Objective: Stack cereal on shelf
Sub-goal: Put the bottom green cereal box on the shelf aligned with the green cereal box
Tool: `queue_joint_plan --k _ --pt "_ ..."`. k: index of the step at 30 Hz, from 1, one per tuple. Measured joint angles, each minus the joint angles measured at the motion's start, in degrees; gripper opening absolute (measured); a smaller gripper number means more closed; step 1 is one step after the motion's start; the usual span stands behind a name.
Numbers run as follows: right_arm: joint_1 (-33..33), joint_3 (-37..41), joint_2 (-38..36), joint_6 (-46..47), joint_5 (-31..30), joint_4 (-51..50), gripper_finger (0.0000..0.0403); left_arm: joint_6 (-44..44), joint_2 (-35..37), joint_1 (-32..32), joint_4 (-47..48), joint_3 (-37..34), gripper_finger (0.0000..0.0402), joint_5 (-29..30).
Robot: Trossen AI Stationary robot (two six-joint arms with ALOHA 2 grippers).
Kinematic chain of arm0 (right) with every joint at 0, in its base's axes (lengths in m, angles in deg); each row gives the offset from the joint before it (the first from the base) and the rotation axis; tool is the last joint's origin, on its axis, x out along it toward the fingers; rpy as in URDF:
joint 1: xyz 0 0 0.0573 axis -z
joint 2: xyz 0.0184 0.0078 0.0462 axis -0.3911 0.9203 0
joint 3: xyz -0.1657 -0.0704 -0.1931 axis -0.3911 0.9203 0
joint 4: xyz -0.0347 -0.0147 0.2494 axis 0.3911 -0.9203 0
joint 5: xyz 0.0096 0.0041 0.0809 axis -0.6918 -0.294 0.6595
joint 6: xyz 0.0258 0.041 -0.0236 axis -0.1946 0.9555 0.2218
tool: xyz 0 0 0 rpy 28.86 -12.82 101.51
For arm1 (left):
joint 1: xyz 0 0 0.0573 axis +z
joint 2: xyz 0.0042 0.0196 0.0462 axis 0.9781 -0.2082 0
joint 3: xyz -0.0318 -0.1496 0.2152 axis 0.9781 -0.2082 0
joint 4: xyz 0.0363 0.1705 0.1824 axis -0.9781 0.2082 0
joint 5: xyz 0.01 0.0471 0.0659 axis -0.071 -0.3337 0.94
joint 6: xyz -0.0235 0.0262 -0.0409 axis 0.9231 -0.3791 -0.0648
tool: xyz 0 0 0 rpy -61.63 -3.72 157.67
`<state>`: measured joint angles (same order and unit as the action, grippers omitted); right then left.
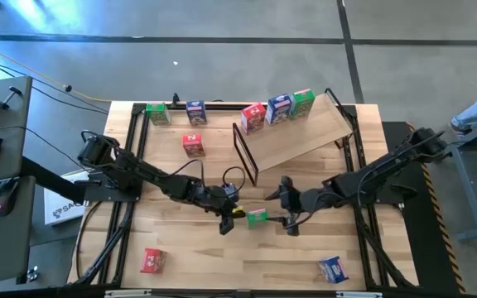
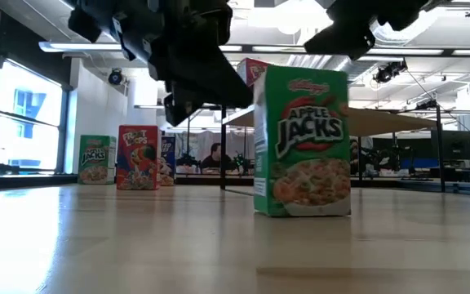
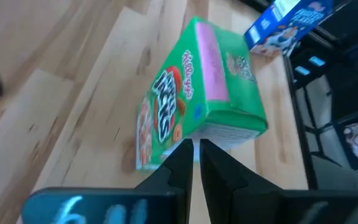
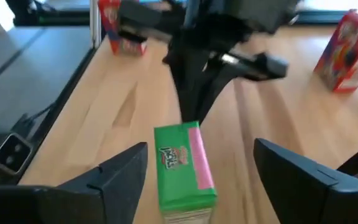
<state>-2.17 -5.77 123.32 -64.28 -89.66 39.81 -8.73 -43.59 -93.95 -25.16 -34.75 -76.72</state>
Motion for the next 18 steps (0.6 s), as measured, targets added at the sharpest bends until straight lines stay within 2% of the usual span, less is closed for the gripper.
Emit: queue_joint_plan --k 4,10,18 --pt "0.02 -5.94 3.20 4.40 1.45 -8.80 0.0291 -0.76 -0.66 0.58 -1.64 0.09 0.0021 -0.34" --pt "0.06 -15.01 10.13 4.59 4.62 -21.65 0.0291 -2.52 -0.67 1.00 -2.93 0.11 0.0021 -0.35" --pt "0.87 -25.35 19.33 4.52 3.86 -34.83 0.0291 -4.66 -0.67 1.09 -4.52 0.11 0.0021 -0.31"
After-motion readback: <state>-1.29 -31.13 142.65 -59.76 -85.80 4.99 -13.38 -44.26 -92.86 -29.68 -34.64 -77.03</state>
